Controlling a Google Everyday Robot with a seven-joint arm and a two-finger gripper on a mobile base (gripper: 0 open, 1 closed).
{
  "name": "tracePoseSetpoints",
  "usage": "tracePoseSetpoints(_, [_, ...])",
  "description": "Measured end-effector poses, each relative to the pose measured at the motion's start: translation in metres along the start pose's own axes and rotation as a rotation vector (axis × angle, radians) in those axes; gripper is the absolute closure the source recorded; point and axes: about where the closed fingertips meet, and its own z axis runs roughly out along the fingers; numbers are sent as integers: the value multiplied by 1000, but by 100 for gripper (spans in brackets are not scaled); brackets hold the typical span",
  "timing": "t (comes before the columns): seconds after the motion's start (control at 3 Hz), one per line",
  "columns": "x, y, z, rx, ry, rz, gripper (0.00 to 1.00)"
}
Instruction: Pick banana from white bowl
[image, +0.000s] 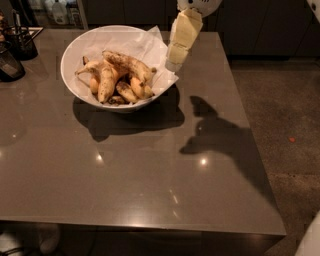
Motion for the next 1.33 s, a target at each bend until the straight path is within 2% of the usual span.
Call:
tracePoseSetpoints(0.33, [-12, 11, 13, -41, 28, 46, 0])
tracePoseSetpoints(0.67, [-24, 17, 28, -103, 17, 50, 0])
tracePoseSetpoints(1.0, [-29, 12, 29, -83, -4, 45, 0])
tracePoseSetpoints(1.33, [-47, 7, 33, -61, -7, 43, 0])
